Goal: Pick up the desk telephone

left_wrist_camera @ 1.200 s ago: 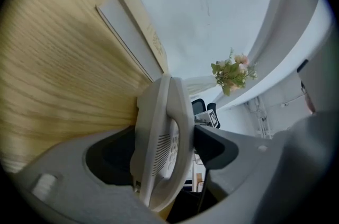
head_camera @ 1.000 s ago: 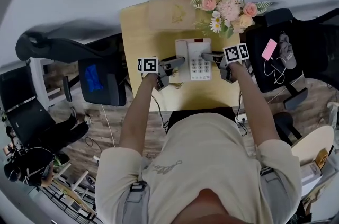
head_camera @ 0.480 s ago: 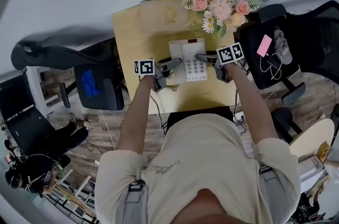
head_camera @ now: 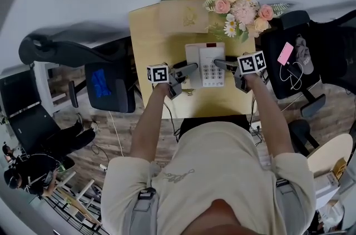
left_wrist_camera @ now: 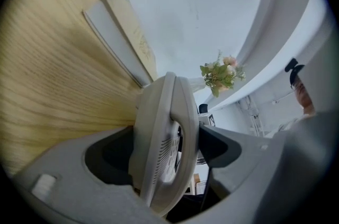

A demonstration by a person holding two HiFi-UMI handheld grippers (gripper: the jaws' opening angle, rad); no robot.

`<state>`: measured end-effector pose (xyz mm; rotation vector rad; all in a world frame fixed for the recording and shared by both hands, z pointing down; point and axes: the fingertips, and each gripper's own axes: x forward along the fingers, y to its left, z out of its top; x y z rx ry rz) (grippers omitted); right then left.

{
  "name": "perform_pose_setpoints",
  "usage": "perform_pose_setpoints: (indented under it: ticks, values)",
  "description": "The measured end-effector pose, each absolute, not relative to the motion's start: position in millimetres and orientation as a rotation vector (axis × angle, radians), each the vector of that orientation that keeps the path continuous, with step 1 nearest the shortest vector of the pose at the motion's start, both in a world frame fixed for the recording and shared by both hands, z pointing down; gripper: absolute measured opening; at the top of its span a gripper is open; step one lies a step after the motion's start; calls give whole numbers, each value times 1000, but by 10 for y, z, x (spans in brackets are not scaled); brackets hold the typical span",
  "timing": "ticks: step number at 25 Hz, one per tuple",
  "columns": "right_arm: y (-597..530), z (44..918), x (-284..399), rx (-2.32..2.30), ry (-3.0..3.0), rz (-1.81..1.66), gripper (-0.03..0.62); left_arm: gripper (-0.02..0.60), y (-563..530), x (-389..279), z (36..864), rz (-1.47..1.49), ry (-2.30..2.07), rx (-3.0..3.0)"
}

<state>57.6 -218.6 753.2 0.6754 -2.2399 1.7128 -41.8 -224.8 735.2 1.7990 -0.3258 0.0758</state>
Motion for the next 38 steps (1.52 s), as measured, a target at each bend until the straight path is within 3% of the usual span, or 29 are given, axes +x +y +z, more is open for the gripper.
perform_pose_setpoints:
  ticks: [38]
  values:
    - [-1721, 4247, 237, 721, -2743, 853, 222, 391, -1596, -718, 4131, -141, -409, 2469]
